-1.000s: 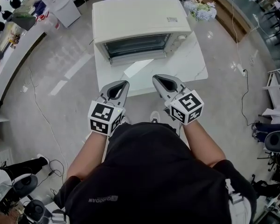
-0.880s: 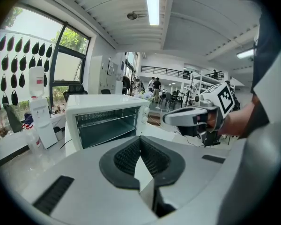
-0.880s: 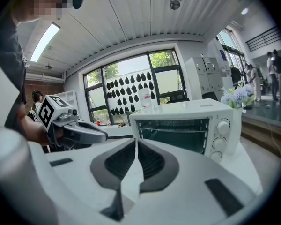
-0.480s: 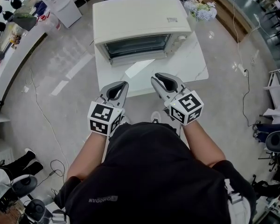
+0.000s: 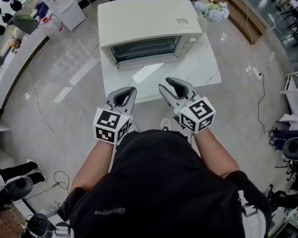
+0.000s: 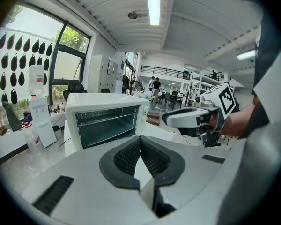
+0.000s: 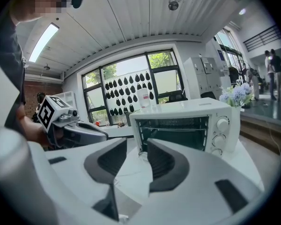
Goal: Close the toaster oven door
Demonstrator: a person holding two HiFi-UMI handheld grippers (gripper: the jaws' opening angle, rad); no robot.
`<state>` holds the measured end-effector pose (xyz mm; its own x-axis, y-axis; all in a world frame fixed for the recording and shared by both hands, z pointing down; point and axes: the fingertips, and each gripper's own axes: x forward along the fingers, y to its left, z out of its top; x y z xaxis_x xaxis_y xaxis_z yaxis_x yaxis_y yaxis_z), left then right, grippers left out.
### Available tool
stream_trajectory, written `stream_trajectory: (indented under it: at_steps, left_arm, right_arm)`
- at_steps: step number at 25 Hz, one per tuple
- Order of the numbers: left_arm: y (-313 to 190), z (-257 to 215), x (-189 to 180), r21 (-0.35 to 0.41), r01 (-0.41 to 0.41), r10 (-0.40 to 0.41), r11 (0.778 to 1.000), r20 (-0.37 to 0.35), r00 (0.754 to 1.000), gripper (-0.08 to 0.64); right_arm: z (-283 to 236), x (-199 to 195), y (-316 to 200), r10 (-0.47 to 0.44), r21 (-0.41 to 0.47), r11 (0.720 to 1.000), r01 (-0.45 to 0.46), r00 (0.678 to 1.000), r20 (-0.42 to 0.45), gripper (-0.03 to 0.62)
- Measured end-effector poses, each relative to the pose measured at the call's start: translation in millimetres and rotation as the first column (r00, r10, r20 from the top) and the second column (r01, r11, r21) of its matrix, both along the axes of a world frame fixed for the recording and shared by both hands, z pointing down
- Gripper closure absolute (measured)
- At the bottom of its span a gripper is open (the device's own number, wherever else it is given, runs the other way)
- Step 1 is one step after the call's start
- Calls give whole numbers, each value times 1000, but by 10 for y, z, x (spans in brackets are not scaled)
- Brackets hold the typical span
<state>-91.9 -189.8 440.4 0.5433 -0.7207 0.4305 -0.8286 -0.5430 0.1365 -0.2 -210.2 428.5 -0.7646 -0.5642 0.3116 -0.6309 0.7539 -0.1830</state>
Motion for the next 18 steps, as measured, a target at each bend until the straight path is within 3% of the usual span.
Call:
stream_trajectory:
  at_steps: [5,18]
  left_arm:
    - [-7,-19,6,1,3,-3,1000,-4,1000,557]
    - [-21,-16,-53,-4,16,-16,1000,-5,1000,557]
  right_arm:
    - [-9,-2,-7,2,-7,1000,-2,1000,9,430]
    - [-14,-24,-32,5,-14,1000,-5,1000,24,430]
